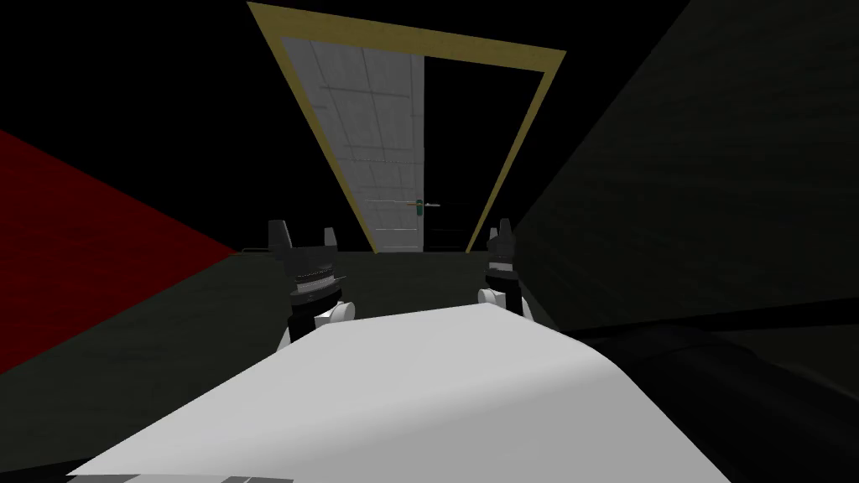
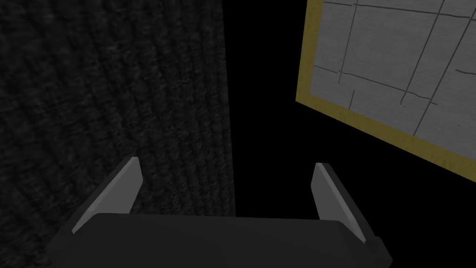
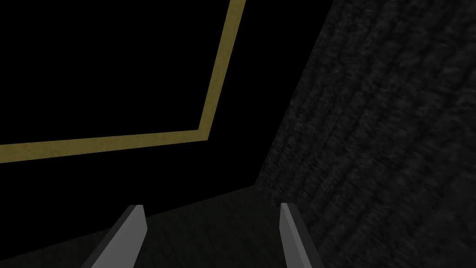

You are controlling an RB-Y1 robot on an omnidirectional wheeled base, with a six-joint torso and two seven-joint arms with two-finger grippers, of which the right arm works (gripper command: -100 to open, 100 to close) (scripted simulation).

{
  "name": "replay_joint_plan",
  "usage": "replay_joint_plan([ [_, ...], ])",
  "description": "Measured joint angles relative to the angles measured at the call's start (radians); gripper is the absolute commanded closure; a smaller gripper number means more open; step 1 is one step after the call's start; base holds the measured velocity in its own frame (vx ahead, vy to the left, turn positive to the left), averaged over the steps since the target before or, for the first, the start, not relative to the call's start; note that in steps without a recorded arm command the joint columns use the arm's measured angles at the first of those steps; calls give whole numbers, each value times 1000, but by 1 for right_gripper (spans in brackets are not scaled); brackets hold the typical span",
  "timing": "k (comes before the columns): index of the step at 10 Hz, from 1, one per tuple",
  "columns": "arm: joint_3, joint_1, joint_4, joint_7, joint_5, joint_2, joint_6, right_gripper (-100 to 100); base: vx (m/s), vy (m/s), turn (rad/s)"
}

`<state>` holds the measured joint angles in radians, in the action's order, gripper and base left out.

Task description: Pull the door open

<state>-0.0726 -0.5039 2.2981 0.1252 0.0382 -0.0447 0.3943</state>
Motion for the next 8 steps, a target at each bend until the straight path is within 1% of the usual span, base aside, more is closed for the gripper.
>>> replay_joint_plan([
  [1, -6, 9, -15, -8, 1, 9, -3, -100, 165, 48, 27],
  [4, -13, 19, -56, -32, 9, 29, -2, -100, 183, 16, 27],
  [5, -18, 30, -77, -43, 11, 38, -4, -100, 207, 23, 35],
  [6, -21, 34, -100, -55, 15, 45, -1, -100, 202, 26, 43],
  [8, -28, 52, -140, -80, 25, 62, -11, -100, 155, 30, 36],
])
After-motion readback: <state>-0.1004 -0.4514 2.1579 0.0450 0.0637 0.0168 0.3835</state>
